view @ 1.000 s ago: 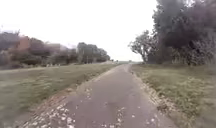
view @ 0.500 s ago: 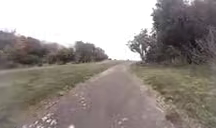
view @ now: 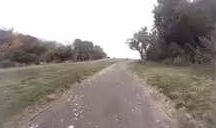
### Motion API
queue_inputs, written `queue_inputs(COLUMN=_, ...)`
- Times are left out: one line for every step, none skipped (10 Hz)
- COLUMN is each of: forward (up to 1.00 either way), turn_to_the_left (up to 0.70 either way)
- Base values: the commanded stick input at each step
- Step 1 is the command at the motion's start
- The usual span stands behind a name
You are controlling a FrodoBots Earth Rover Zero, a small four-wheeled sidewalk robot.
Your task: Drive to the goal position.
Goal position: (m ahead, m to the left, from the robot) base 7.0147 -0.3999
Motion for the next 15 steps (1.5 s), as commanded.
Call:
queue_inputs(forward=0.6, turn_to_the_left=0.01)
queue_inputs(forward=0.6, turn_to_the_left=0.01)
queue_inputs(forward=0.6, turn_to_the_left=0.01)
queue_inputs(forward=0.6, turn_to_the_left=0.01)
queue_inputs(forward=0.6, turn_to_the_left=0.01)
queue_inputs(forward=0.6, turn_to_the_left=0.01)
queue_inputs(forward=0.6, turn_to_the_left=0.01)
queue_inputs(forward=0.6, turn_to_the_left=0.01)
queue_inputs(forward=0.6, turn_to_the_left=0.01)
queue_inputs(forward=0.6, turn_to_the_left=0.01)
queue_inputs(forward=0.6, turn_to_the_left=0.01)
queue_inputs(forward=0.6, turn_to_the_left=0.01)
queue_inputs(forward=0.6, turn_to_the_left=0.01)
queue_inputs(forward=0.6, turn_to_the_left=0.01)
queue_inputs(forward=0.6, turn_to_the_left=0.01)
